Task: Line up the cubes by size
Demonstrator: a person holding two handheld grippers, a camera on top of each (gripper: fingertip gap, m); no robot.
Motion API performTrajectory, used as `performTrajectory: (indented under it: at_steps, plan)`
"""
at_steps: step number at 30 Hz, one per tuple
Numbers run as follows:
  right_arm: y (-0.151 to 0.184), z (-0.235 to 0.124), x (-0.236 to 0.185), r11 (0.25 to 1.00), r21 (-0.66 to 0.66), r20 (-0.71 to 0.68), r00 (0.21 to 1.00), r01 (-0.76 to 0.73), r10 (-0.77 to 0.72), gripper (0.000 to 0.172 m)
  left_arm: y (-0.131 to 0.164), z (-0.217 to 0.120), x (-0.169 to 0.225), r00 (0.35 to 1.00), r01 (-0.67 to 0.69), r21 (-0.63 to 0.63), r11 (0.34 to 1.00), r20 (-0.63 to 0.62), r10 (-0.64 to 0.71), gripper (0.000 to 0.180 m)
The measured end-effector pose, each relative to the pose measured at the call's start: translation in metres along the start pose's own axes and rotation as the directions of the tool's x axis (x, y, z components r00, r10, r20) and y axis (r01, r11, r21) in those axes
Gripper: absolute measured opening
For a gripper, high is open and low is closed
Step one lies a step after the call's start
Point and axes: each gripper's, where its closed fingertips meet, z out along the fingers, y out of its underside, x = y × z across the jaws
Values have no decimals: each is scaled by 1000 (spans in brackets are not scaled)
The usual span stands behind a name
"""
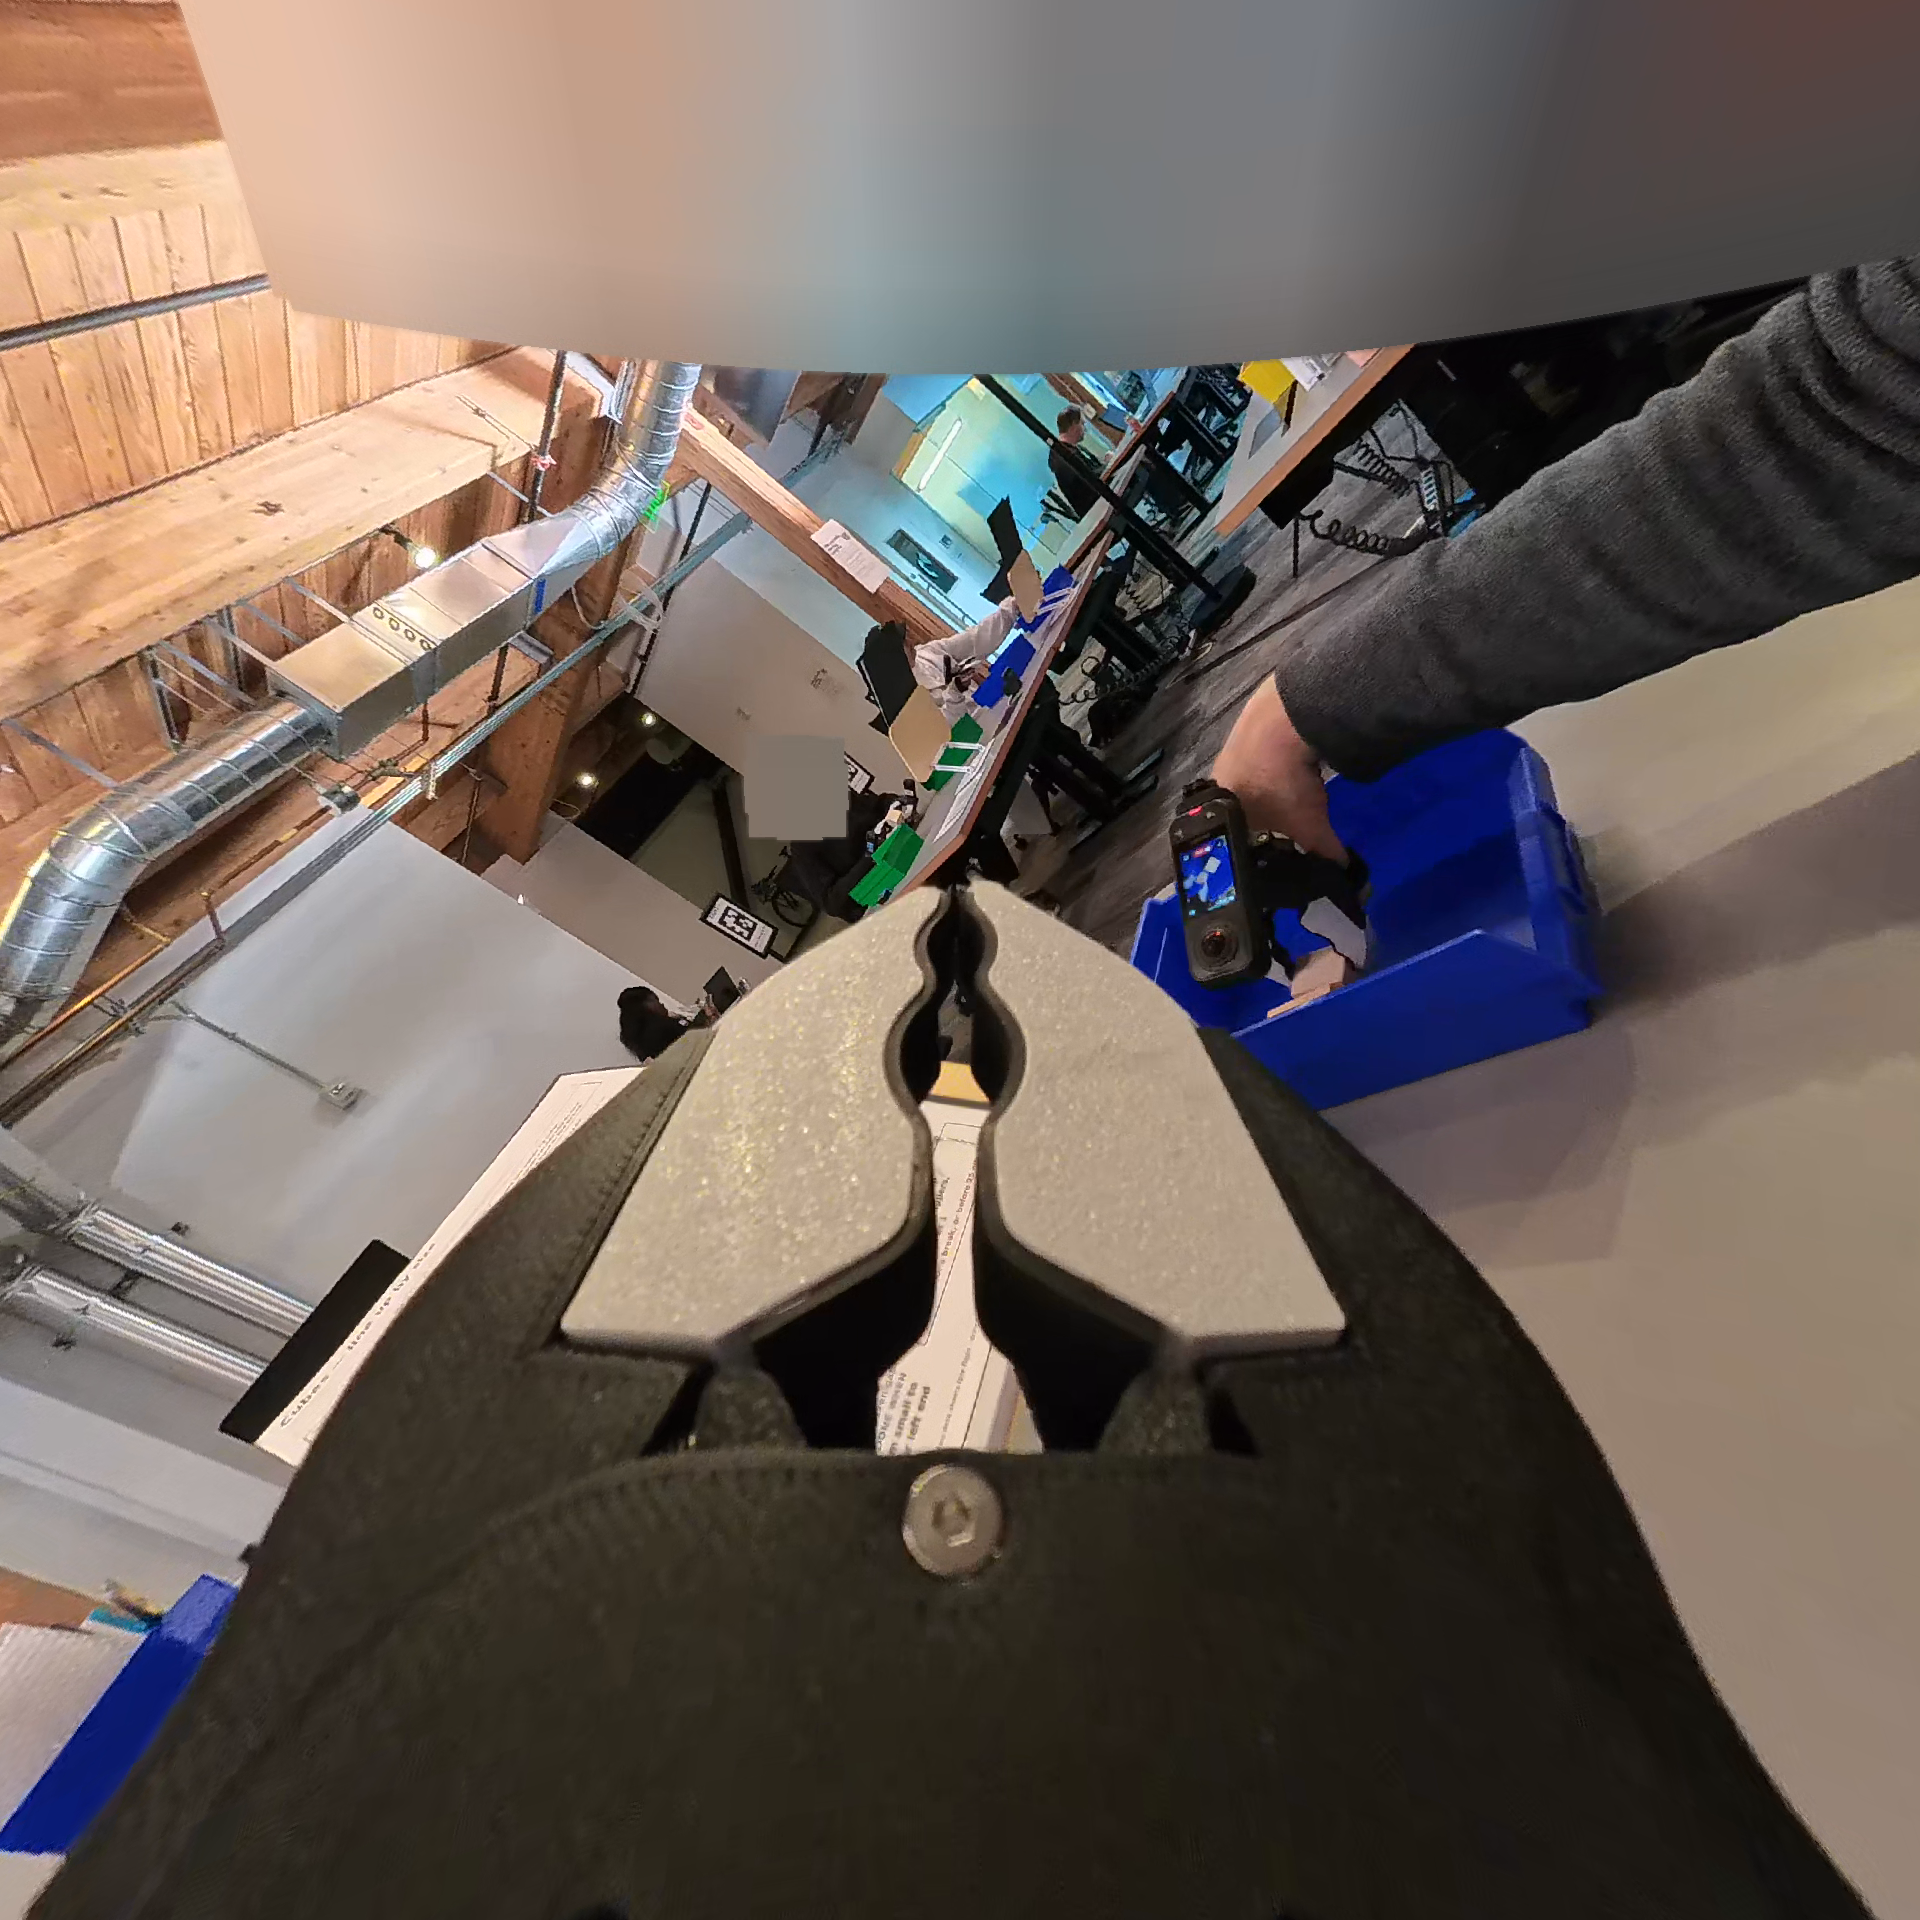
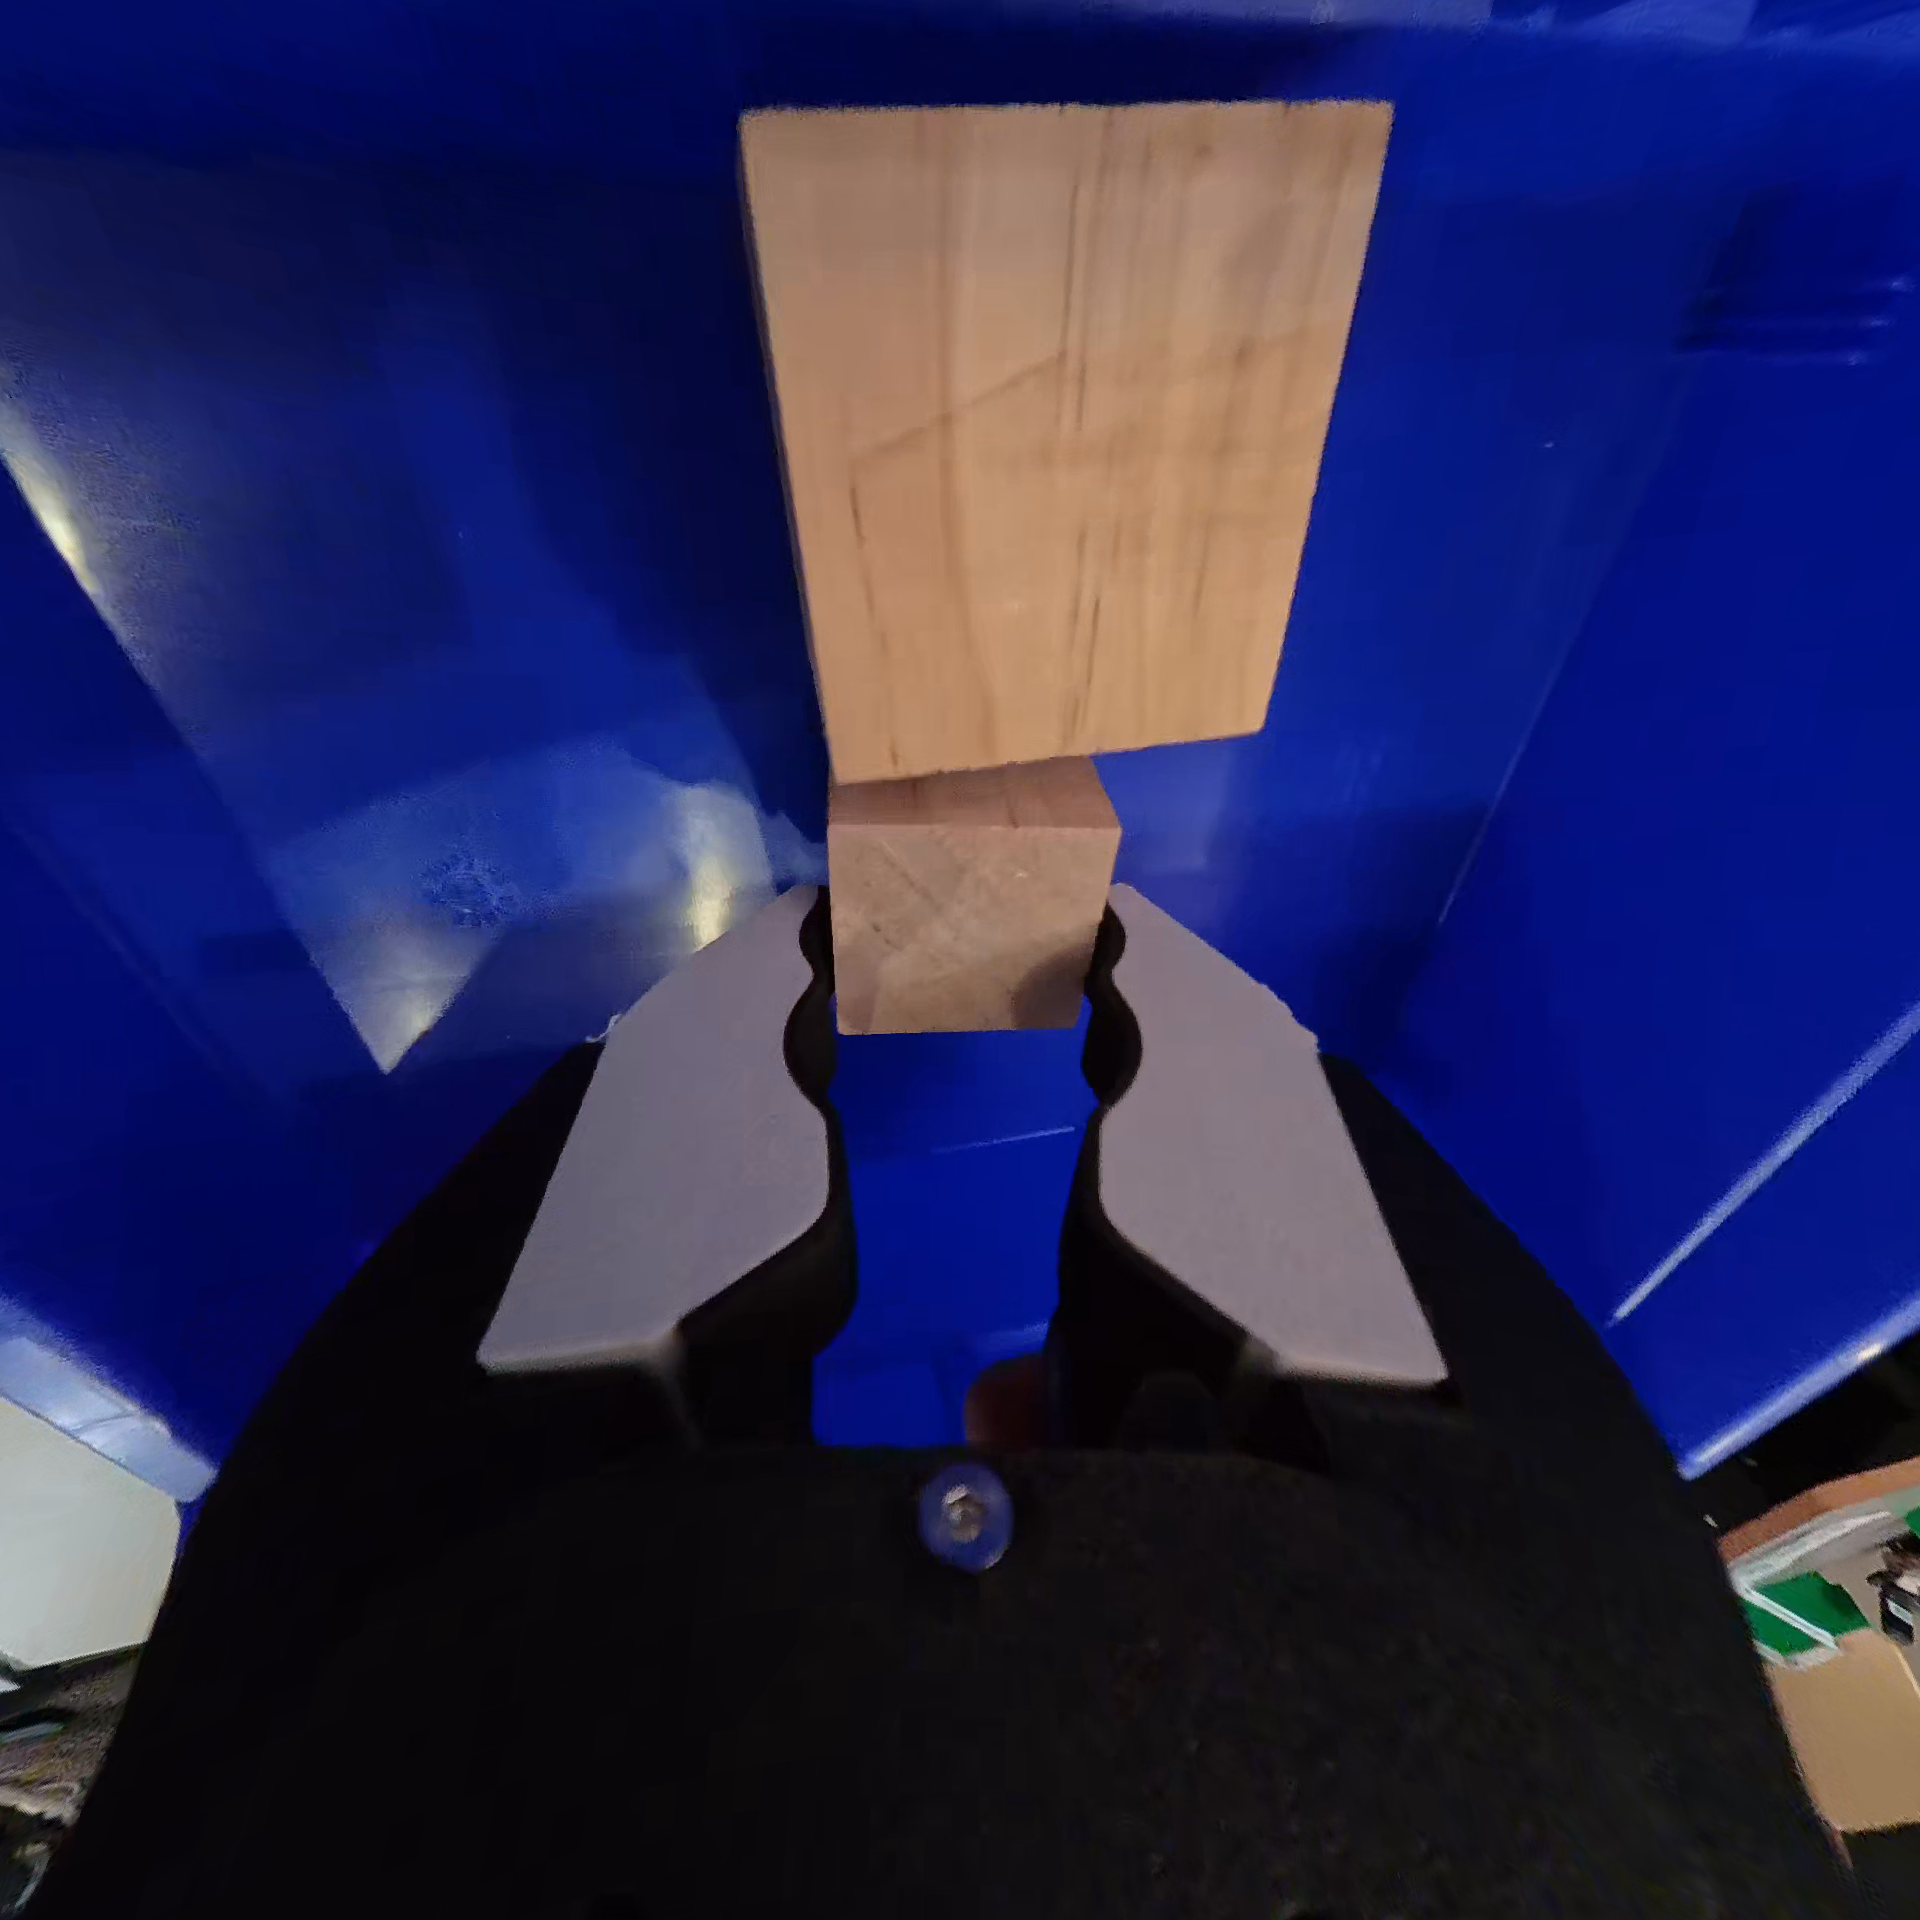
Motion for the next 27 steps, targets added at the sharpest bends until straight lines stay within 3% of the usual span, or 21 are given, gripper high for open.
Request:
performTrajectory:
  at_steps: [27]
  plan:
    - [-5, 6, 2, 997, -25, 23, 997, 75, -75, 47, 5, 4, 6, 999, -24, -26, 999, -26, 24, 0]
